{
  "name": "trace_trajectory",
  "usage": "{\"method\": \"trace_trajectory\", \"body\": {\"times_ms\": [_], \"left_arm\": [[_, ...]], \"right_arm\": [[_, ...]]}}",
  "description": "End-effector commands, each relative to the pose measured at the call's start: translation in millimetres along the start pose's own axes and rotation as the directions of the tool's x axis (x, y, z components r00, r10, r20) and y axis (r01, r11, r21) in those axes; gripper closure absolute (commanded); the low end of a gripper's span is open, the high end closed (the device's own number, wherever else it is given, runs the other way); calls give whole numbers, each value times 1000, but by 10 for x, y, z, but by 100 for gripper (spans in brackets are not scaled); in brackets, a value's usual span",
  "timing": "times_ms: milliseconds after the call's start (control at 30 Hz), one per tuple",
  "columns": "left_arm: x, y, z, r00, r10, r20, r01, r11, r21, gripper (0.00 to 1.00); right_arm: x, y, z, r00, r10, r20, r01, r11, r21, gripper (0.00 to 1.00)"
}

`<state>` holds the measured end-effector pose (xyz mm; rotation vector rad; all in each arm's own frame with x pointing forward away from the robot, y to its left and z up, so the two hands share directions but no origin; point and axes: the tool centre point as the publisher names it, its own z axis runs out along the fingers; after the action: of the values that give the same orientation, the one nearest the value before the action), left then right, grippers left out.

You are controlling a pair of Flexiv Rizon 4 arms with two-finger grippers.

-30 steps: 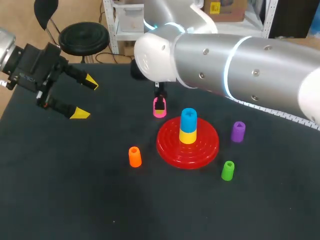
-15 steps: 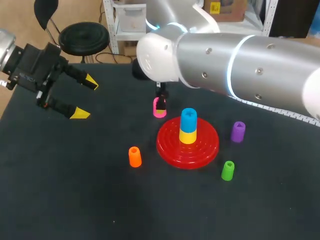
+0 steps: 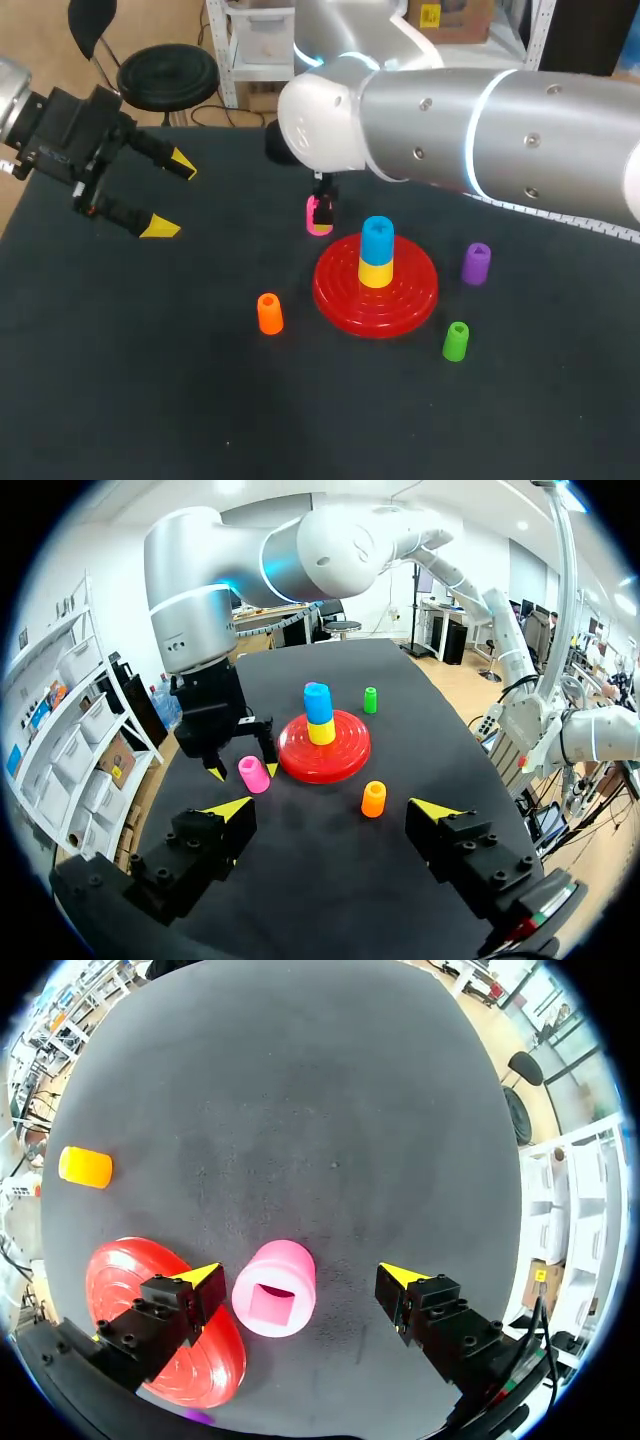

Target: Pick up and stack the cylinders on the red base in this order: pink,purple,orange,green

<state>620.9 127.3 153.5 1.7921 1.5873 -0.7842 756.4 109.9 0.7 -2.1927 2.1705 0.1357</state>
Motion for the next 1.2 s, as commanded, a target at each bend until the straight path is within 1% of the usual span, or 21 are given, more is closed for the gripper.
{"method": "trace_trajectory", "body": {"times_ms": [33,167,200,233,267,900,1033,1200], "left_arm": [[9,-14,2,1000,3,2,-3,1000,-4,0],[9,-14,2,1000,3,2,-3,1000,-4,0],[9,-14,2,1000,3,2,-3,1000,-4,0],[9,-14,2,1000,3,2,-3,1000,-4,0],[9,-14,2,1000,3,2,-3,1000,-4,0],[9,-14,2,1000,3,2,-3,1000,-4,0],[9,-14,2,1000,3,2,-3,1000,-4,0],[9,-14,2,1000,3,2,-3,1000,-4,0]], "right_arm": [[18,59,-12,1000,-1,5,1,1000,12,0],[5,58,-7,1000,-6,7,6,1000,12,0],[3,58,-7,1000,-6,7,6,1000,11,6],[2,57,-6,1000,-7,8,7,1000,11,59],[0,57,-6,1000,-8,9,7,1000,11,100],[-12,65,-7,1000,-12,-1,12,1000,2,100],[-8,66,-61,1000,-13,-2,13,1000,6,100],[9,80,-209,1000,-7,-13,8,1000,28,100]]}}
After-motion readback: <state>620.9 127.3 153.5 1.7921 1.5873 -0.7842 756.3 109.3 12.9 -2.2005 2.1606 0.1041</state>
